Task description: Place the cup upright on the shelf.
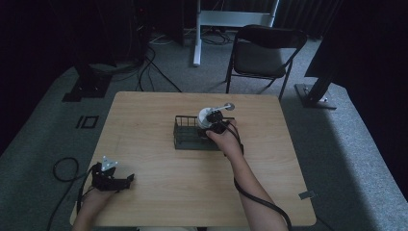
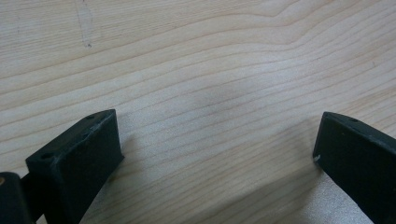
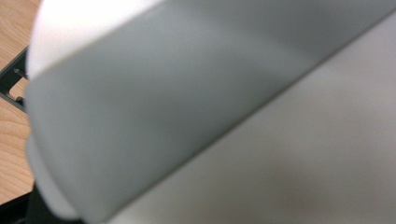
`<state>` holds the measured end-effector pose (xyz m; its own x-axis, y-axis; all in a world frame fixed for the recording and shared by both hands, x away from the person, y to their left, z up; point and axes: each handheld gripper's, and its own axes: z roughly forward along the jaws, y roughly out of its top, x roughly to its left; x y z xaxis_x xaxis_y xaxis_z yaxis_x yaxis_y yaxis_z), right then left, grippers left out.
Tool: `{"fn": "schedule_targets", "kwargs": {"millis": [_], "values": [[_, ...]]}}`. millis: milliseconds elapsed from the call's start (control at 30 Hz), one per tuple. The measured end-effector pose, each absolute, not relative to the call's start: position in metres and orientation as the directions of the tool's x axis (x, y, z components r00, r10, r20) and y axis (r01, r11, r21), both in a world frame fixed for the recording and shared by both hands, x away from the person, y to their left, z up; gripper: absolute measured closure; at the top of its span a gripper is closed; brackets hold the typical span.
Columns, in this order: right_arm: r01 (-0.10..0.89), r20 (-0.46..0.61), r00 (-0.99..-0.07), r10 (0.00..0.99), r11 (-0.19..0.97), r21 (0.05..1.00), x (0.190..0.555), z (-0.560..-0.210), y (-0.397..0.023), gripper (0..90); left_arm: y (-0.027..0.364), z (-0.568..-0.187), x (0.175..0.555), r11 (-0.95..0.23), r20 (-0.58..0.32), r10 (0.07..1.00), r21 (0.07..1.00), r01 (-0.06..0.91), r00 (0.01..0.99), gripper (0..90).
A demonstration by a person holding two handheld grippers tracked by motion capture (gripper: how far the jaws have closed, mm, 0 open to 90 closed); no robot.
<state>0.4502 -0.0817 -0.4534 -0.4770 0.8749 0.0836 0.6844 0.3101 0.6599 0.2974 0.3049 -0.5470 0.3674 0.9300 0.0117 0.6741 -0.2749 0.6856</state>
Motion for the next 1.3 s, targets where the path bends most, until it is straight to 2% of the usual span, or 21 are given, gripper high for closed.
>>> {"fn": "schedule_targets", "kwargs": {"millis": [200,333,467,867,1067,1300], "values": [[0.65,0.078,-0.493,0.866,0.307,0.695,0.447,-0.457,-0.084,18.2,0.305,-0.547,0.297,-0.275,0.012,0.93,0.686,0.674,0.367,1.2],[0.626,0.061,-0.511,0.857,0.323,0.71,0.445,-0.456,-0.084,13.1,0.305,-0.547,0.297,-0.275,0.012,0.93,0.686,0.674,0.367,1.2],[0.613,0.064,-0.532,0.845,0.332,0.717,0.442,-0.452,-0.083,12.1,0.305,-0.547,0.297,-0.275,0.011,0.93,0.686,0.674,0.367,1.2],[0.59,0.091,-0.525,0.846,0.285,0.755,0.432,-0.455,-0.094,12.2,0.305,-0.547,0.297,-0.275,0.012,0.93,0.686,0.674,0.367,1.2],[0.573,0.072,-0.548,0.834,0.311,0.758,0.426,-0.456,-0.098,12.2,0.305,-0.547,0.297,-0.275,0.012,0.93,0.686,0.674,0.367,1.2],[0.554,0.084,-0.553,0.829,0.29,0.781,0.419,-0.456,-0.104,12.2,0.305,-0.547,0.297,-0.275,0.011,0.93,0.686,0.674,0.367,1.2]]}}
